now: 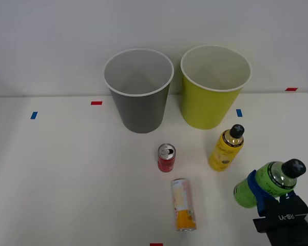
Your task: Put cans in the gray bin, plastic bottles in the light green bin
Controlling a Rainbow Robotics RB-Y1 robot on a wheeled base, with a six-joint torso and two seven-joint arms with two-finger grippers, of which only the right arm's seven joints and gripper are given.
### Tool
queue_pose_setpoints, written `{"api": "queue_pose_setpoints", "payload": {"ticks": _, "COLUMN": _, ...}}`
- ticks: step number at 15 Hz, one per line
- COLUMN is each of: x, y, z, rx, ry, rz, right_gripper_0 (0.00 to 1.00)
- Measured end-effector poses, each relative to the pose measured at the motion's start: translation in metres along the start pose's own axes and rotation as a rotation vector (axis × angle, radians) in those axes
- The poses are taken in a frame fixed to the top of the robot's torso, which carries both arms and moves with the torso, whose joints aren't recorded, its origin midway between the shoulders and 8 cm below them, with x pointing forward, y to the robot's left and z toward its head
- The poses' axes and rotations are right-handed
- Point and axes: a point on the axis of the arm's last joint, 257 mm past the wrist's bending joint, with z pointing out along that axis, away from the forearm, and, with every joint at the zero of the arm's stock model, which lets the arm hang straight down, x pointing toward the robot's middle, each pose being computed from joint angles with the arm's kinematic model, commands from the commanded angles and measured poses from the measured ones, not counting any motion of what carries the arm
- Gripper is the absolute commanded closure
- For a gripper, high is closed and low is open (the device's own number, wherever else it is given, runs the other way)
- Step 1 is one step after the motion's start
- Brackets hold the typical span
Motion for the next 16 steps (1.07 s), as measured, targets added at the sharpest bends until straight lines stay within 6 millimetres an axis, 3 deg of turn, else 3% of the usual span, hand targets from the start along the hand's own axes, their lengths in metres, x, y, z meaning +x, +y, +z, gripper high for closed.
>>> {"api": "queue_pose_setpoints", "payload": {"ticks": 5, "x": -0.083, "y": 0.048, "z": 0.026, "rx": -0.091, "ry": -0.076, "rz": 0.230, "right_gripper_0": 1.00}}
{"api": "queue_pose_setpoints", "payload": {"ticks": 7, "x": -0.113, "y": 0.057, "z": 0.043, "rx": -0.126, "ry": -0.142, "rz": 0.274, "right_gripper_0": 1.00}}
{"api": "queue_pose_setpoints", "payload": {"ticks": 14, "x": -0.190, "y": 0.089, "z": 0.096, "rx": -0.288, "ry": -0.295, "rz": 0.295, "right_gripper_0": 1.00}}
{"api": "queue_pose_setpoints", "payload": {"ticks": 16, "x": -0.203, "y": 0.093, "z": 0.113, "rx": -0.316, "ry": -0.321, "rz": 0.276, "right_gripper_0": 1.00}}
